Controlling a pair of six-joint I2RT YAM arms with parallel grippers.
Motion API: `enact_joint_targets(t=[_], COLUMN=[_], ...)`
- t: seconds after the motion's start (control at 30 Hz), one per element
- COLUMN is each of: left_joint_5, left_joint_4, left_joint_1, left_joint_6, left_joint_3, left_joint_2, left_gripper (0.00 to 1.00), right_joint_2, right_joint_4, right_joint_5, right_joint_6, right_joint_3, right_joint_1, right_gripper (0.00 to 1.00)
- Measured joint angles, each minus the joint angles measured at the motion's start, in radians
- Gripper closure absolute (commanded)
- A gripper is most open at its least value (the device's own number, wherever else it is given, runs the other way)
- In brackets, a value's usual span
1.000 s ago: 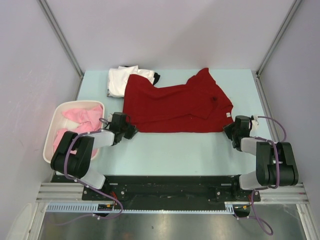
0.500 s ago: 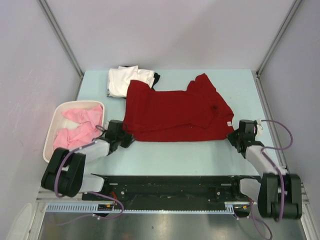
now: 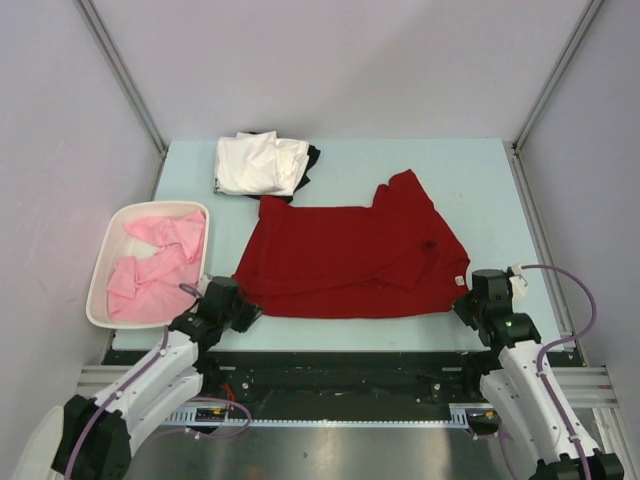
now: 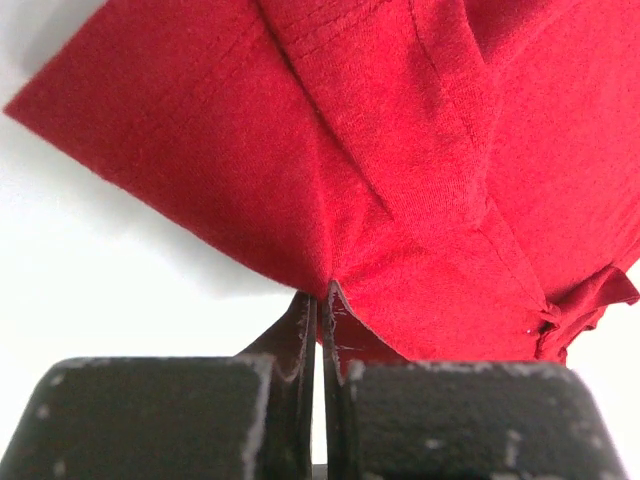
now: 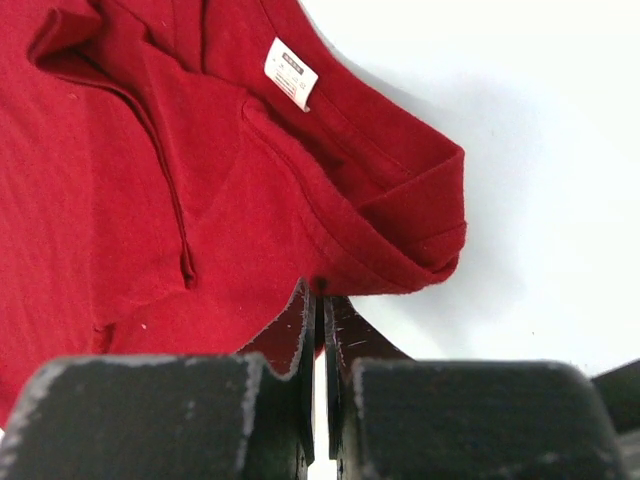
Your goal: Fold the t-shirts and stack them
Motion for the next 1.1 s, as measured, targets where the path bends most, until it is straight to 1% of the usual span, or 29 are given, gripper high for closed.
enact_joint_targets(t=[0.13,0.17,0.23,0.27,0.3,0.33,0.37,0.4,0.43,0.47,0.53,0.57,0.67,0.77,0.93,1.03,1.1], left_joint_5=[-0.03,-0.034,-0.04,-0.043,-0.044,-0.046,-0.047,-0.048,-0.048,-0.048,-0.05,-0.053,-0.058,-0.064,-0.106,-0.118,-0.122], left_joint_4=[-0.09,-0.107,-0.136,-0.149,-0.154,-0.16,-0.163,-0.164,-0.163,-0.156,-0.154,-0.16,-0.182,-0.197,-0.2,-0.199,-0.199], left_joint_1=[-0.027,-0.031,-0.037,-0.039,-0.041,-0.042,-0.043,-0.044,-0.045,-0.048,-0.051,-0.053,-0.054,-0.056,-0.057,-0.057,-0.057], left_joint_6=[-0.027,-0.033,-0.043,-0.048,-0.05,-0.051,-0.052,-0.048,-0.052,-0.056,-0.042,-0.037,-0.01,0.019,0.069,0.092,0.104], left_joint_3=[-0.018,-0.024,-0.034,-0.038,-0.039,-0.039,-0.039,-0.038,-0.036,-0.026,0.003,0.029,0.105,0.192,0.303,0.346,0.368], left_joint_2=[-0.11,-0.13,-0.162,-0.174,-0.18,-0.186,-0.187,-0.186,-0.185,-0.181,-0.165,-0.145,-0.078,-0.005,0.084,0.132,0.154], left_gripper=[1.0,1.0,1.0,0.99,0.95,0.8,0.7,0.59,0.4,0.34,0.25,0.24,0.22,0.22,0.22,0.22,0.22], right_joint_2=[-0.006,-0.011,-0.017,-0.022,-0.023,-0.021,-0.018,-0.015,-0.011,-0.008,-0.003,0.002,0.03,0.106,0.315,0.44,0.481], right_joint_4=[-0.072,-0.087,-0.106,-0.112,-0.117,-0.12,-0.125,-0.129,-0.13,-0.13,-0.129,-0.129,-0.112,-0.042,0.163,0.249,0.291], right_joint_5=[0.049,0.062,0.083,0.09,0.097,0.102,0.11,0.117,0.124,0.13,0.139,0.145,0.156,0.152,0.052,0.003,-0.017], right_joint_6=[0.057,0.07,0.093,0.101,0.107,0.117,0.122,0.126,0.127,0.125,0.117,0.111,0.083,0.046,0.0,-0.005,-0.004], right_joint_3=[0.0,-0.001,-0.001,-0.001,-0.001,-0.001,-0.001,-0.001,-0.001,0.0,0.004,0.012,0.061,0.129,0.166,0.165,0.165], right_joint_1=[0.103,0.126,0.155,0.16,0.163,0.164,0.165,0.165,0.165,0.166,0.168,0.171,0.187,0.224,0.294,0.341,0.36], right_gripper=[1.0,0.97,0.86,0.71,0.64,0.56,0.42,0.38,0.34,0.28,0.15,0.1,0.04,0.02,0.03,0.04,0.06])
